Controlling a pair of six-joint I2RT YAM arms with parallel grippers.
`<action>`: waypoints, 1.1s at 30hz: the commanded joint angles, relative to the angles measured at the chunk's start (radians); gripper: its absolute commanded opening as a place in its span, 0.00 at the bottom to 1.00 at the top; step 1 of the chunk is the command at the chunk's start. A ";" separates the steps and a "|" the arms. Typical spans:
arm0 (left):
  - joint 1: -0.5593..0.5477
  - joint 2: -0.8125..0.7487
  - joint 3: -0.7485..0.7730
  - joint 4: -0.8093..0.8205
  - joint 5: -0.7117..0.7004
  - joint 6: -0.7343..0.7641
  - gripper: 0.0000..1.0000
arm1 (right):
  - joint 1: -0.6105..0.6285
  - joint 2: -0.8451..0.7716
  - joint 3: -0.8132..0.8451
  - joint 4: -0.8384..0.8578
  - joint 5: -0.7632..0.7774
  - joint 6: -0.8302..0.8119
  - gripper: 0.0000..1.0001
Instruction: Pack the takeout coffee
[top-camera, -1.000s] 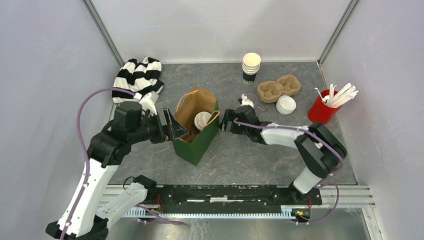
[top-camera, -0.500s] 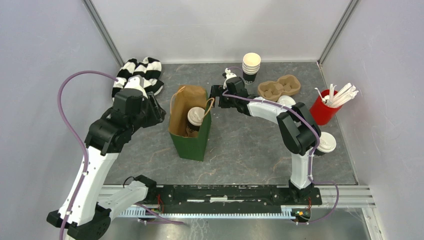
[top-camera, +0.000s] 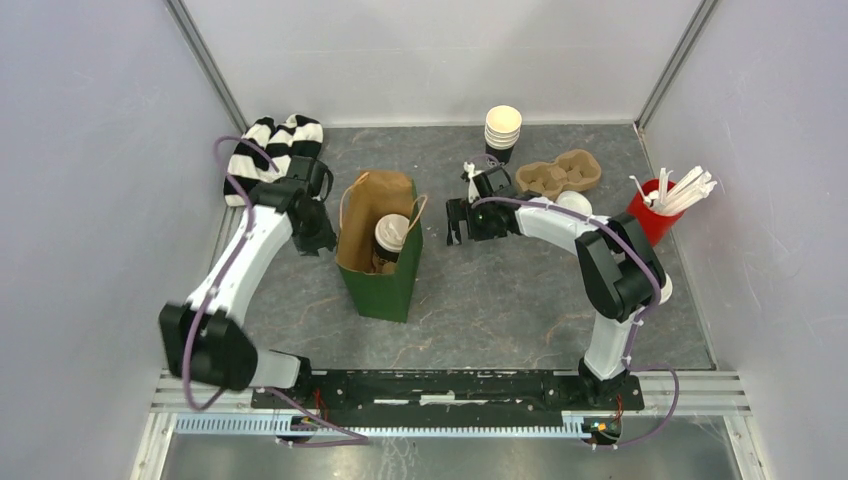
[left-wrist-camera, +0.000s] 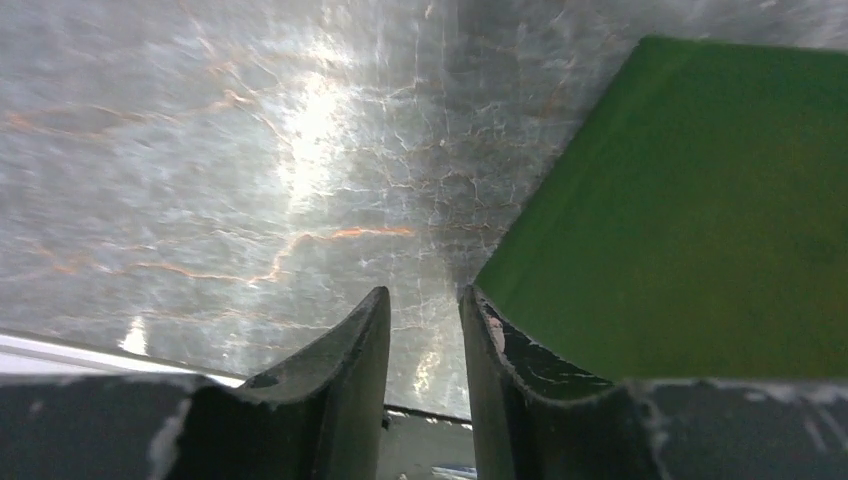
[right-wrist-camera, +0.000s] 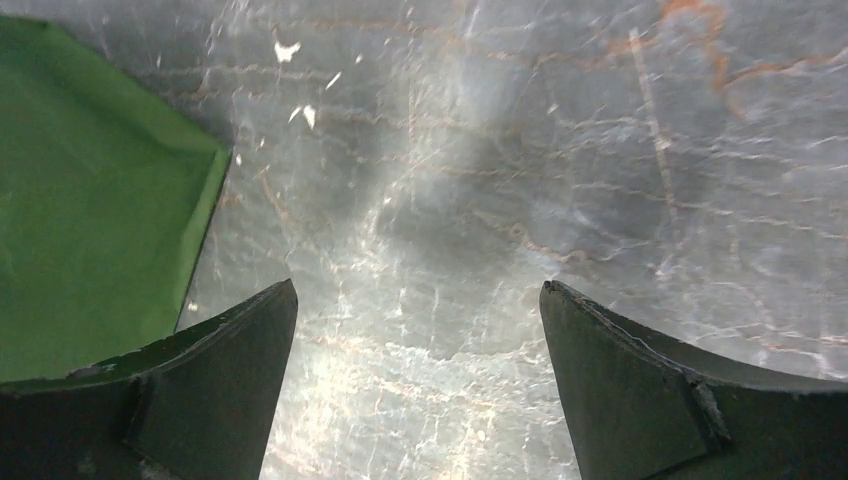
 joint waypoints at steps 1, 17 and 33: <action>0.078 0.182 0.042 0.015 0.285 0.063 0.39 | 0.009 -0.038 -0.013 -0.016 -0.087 -0.034 0.98; 0.079 0.225 -0.290 0.261 0.510 -0.045 0.31 | 0.090 0.052 0.026 0.093 -0.128 0.087 0.98; -0.106 -0.088 -0.645 0.716 0.630 -0.789 0.30 | 0.091 0.181 0.304 0.016 -0.089 0.110 0.98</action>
